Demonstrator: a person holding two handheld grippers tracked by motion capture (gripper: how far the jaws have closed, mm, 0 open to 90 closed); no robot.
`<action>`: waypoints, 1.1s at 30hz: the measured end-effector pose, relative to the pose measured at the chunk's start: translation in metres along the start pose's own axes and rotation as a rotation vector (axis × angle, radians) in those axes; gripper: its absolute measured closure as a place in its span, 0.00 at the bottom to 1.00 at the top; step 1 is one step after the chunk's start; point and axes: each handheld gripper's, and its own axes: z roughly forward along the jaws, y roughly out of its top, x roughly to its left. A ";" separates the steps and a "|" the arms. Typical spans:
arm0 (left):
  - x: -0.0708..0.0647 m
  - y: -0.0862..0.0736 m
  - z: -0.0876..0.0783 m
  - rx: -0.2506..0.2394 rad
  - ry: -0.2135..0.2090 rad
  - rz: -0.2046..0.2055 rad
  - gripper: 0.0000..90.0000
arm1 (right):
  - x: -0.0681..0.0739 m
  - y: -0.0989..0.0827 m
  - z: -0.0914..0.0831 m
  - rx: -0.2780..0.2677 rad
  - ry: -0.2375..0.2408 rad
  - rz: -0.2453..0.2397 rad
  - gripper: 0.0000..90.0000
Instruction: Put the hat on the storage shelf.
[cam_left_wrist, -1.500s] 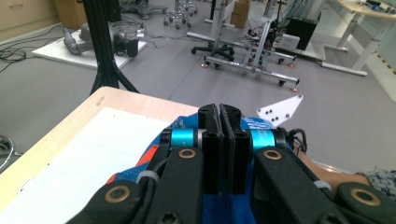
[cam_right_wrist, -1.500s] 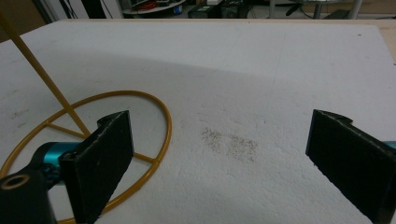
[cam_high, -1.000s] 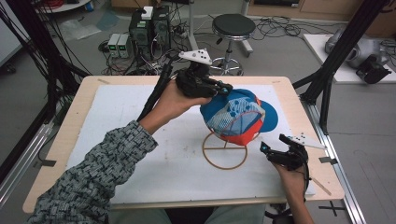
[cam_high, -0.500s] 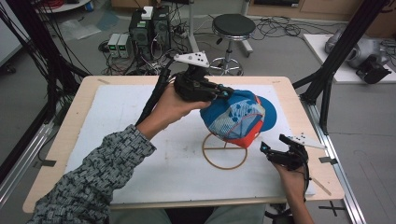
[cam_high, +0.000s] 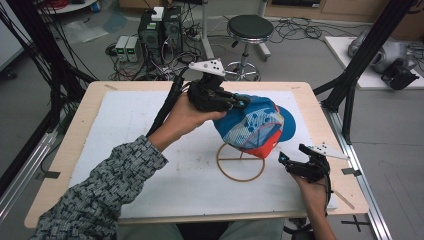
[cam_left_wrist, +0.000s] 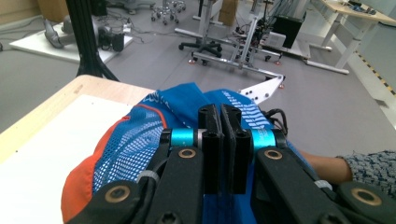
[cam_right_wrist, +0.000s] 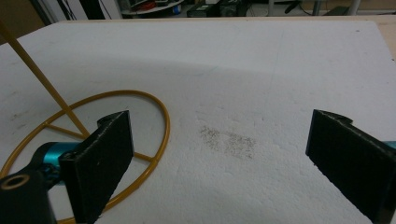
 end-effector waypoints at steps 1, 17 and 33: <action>0.001 -0.001 0.001 0.004 0.005 0.001 0.97 | 0.000 0.000 0.000 0.000 0.000 0.000 0.07; 0.001 -0.014 0.006 -0.053 0.029 0.029 0.93 | -0.001 0.000 0.001 0.002 0.000 -0.004 0.07; 0.004 -0.016 0.002 -0.122 0.043 0.021 0.62 | -0.001 -0.001 0.000 0.004 0.000 0.001 0.07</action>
